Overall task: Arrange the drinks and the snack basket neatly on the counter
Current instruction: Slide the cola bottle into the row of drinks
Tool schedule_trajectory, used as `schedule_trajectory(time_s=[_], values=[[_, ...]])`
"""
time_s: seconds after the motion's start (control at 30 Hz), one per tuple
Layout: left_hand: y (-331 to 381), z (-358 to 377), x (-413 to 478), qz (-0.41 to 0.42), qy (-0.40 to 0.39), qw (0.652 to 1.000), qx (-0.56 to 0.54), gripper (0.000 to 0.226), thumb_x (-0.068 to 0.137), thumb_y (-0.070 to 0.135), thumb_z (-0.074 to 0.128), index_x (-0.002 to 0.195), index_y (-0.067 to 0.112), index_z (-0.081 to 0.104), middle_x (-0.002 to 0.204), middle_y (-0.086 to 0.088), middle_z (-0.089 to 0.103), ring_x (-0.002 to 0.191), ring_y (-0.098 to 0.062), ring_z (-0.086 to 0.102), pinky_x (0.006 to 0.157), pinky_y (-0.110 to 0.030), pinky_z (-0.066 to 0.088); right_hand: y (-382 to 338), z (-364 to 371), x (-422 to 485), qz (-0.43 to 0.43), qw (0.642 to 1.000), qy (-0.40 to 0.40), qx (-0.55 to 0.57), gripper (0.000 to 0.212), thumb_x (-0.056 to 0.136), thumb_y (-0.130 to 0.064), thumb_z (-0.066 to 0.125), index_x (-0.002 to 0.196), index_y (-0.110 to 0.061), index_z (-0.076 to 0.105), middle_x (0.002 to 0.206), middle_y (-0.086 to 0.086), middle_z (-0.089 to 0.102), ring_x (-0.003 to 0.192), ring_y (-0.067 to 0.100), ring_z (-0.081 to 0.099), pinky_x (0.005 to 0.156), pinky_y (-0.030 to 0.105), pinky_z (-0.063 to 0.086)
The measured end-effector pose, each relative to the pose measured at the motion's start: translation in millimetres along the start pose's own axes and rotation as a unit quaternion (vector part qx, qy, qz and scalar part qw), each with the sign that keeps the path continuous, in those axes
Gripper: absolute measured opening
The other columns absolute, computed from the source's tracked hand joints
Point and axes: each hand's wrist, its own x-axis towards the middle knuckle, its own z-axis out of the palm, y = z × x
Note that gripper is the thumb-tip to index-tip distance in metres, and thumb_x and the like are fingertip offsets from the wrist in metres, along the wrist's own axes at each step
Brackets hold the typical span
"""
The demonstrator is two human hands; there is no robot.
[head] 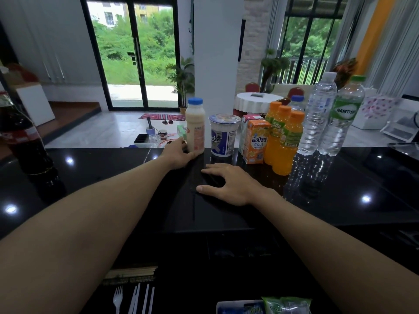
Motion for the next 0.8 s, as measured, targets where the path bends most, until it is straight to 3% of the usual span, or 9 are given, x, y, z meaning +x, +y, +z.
schedule_trajectory(time_s=[0.07,0.17,0.3,0.5,0.63,0.8], values=[[-0.4,-6.6,-3.2,-0.005,-0.008,1.0,-0.019,0.071,0.086,0.026,0.076,0.145,0.011,0.039,0.142,-0.003,0.056,0.125,-0.021,0.058,0.108,-0.038,0.043,-1.3,-1.0,0.2,-0.001,1.0,-0.003,-0.005,0.084,0.082,-0.082,0.051,0.15,-0.033,0.047,0.16,-0.01,0.038,0.148,0.012,0.029,0.12,0.052,0.025],[-6.1,-18.7,-15.4,0.01,0.024,0.999,0.036,0.074,0.089,0.024,0.072,0.151,0.008,0.033,0.145,-0.008,0.053,0.126,-0.024,0.056,0.108,-0.039,0.043,-5.3,-4.2,1.2,-0.004,0.999,-0.02,-0.026,0.083,0.084,-0.079,0.051,0.151,-0.03,0.045,0.16,-0.007,0.037,0.148,0.014,0.031,0.119,0.052,0.028],[-24.7,-45.1,-42.4,0.035,0.088,0.99,0.1,0.062,0.092,0.031,0.066,0.147,0.013,0.044,0.136,-0.008,0.06,0.125,-0.025,0.055,0.107,-0.041,0.043,-15.2,-11.2,9.7,0.007,0.996,-0.054,-0.064,0.092,0.08,-0.086,0.046,0.15,-0.027,0.045,0.156,-0.002,0.04,0.141,0.018,0.039,0.116,0.048,0.034],[-55.0,-93.9,-97.1,0.029,0.159,0.972,0.168,0.039,0.091,0.036,0.063,0.125,0.017,0.062,0.116,-0.004,0.067,0.104,-0.021,0.061,0.091,-0.04,0.05,-59.7,12.2,35.3,-0.042,0.998,-0.033,-0.022,0.099,0.076,-0.088,0.042,0.154,-0.026,0.04,0.161,-0.003,0.035,0.146,0.017,0.034,0.12,0.044,0.03],[-79.5,-126.7,-133.7,-0.002,0.199,0.957,0.21,0.037,0.092,0.037,0.063,0.12,0.015,0.065,0.116,-0.005,0.066,0.107,-0.023,0.059,0.093,-0.041,0.05,-94.7,34.8,58.4,-0.08,0.996,-0.039,-0.004,0.092,0.084,-0.08,0.048,0.156,-0.025,0.036,0.164,-0.002,0.031,0.15,0.015,0.028,0.122,0.034,0.022],[-107.2,-164.6,-166.1,-0.075,0.26,0.932,0.241,0.018,0.091,0.036,0.063,0.094,0.018,0.061,0.099,-0.002,0.058,0.093,-0.022,0.057,0.084,-0.041,0.051,-124.5,59.1,77.4,-0.108,0.993,-0.05,0.01,0.09,0.085,-0.078,0.05,0.157,-0.026,0.034,0.166,0.0,0.026,0.154,0.016,0.018,0.125,0.041,0.017]])
